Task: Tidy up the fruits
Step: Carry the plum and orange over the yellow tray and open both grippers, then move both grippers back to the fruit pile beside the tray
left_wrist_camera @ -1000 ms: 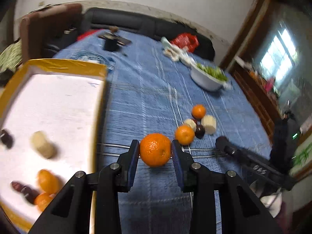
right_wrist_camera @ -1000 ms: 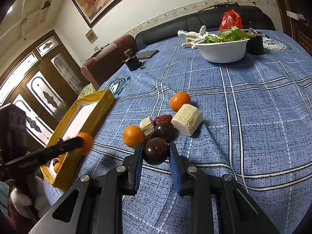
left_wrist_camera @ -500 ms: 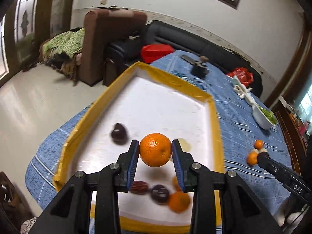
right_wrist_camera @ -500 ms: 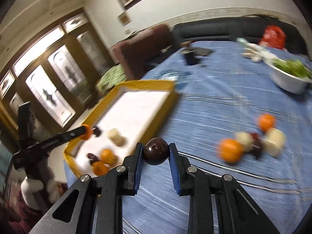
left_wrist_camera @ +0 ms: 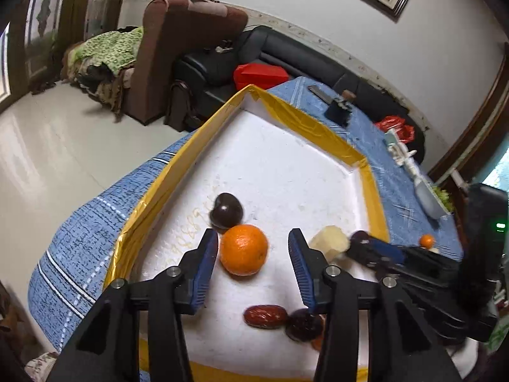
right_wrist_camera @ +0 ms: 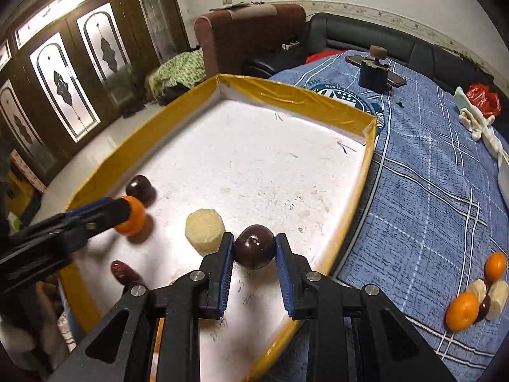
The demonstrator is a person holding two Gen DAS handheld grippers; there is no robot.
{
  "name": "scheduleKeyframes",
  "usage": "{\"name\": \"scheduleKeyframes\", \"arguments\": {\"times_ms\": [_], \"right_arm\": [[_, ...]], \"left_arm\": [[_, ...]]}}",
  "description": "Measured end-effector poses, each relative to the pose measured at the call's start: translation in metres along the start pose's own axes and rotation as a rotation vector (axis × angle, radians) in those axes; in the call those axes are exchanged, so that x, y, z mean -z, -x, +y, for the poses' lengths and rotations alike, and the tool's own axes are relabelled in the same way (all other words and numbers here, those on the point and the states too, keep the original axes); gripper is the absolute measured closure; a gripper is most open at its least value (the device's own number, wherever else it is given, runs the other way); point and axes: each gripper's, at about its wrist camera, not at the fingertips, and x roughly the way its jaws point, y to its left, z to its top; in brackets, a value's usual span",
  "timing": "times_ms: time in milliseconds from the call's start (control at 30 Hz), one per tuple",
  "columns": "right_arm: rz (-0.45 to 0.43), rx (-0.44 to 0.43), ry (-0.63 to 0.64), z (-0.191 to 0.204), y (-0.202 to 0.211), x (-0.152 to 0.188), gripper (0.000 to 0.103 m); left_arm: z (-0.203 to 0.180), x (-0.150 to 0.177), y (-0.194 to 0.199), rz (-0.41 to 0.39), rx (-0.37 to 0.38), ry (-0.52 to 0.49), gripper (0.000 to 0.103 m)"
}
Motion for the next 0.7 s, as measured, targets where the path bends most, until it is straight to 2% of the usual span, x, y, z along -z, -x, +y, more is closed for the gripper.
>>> {"name": "scheduleKeyframes", "arguments": {"times_ms": [100,167,233,267,433,533,567,600,633,667,700], "right_arm": [[0.001,-0.002,-0.012,-0.001,-0.001,0.000,0.072],[-0.012,-0.010,-0.030,-0.004,0.005,-0.001,0.067],[-0.039,-0.015,-0.049,-0.007,0.014,-0.001,0.050],[-0.056,-0.012,-0.059,-0.011,0.020,-0.001,0.048],[-0.092,0.079,-0.085,-0.027,0.033,-0.008,0.047],[-0.050,0.143,-0.116,-0.042,0.021,-0.011,0.047],[-0.029,0.164,-0.129,-0.047,0.014,-0.013,0.048],[-0.016,0.168,-0.142,-0.051,0.008,-0.013,0.057],[-0.006,0.164,-0.152,-0.053,0.004,-0.012,0.071],[0.003,0.148,-0.164,-0.055,0.000,-0.012,0.072],[-0.005,0.120,-0.181,-0.055,0.000,-0.011,0.081]], "left_arm": [[-0.004,0.002,0.005,-0.008,0.021,-0.011,0.048],[-0.007,0.003,0.011,-0.019,0.028,-0.013,0.043],[-0.009,0.004,0.016,-0.031,0.039,-0.014,0.040],[-0.011,0.004,0.019,-0.037,0.045,-0.013,0.040],[-0.015,0.003,0.031,-0.057,0.062,-0.016,0.038],[-0.018,0.003,0.038,-0.070,0.068,-0.025,0.035],[-0.018,0.004,0.040,-0.072,0.070,-0.027,0.034],[-0.018,0.005,0.041,-0.073,0.070,-0.029,0.034],[-0.018,0.005,0.042,-0.073,0.069,-0.030,0.034],[-0.018,0.006,0.043,-0.072,0.068,-0.029,0.034],[-0.017,0.007,0.043,-0.071,0.070,-0.027,0.034]]}}
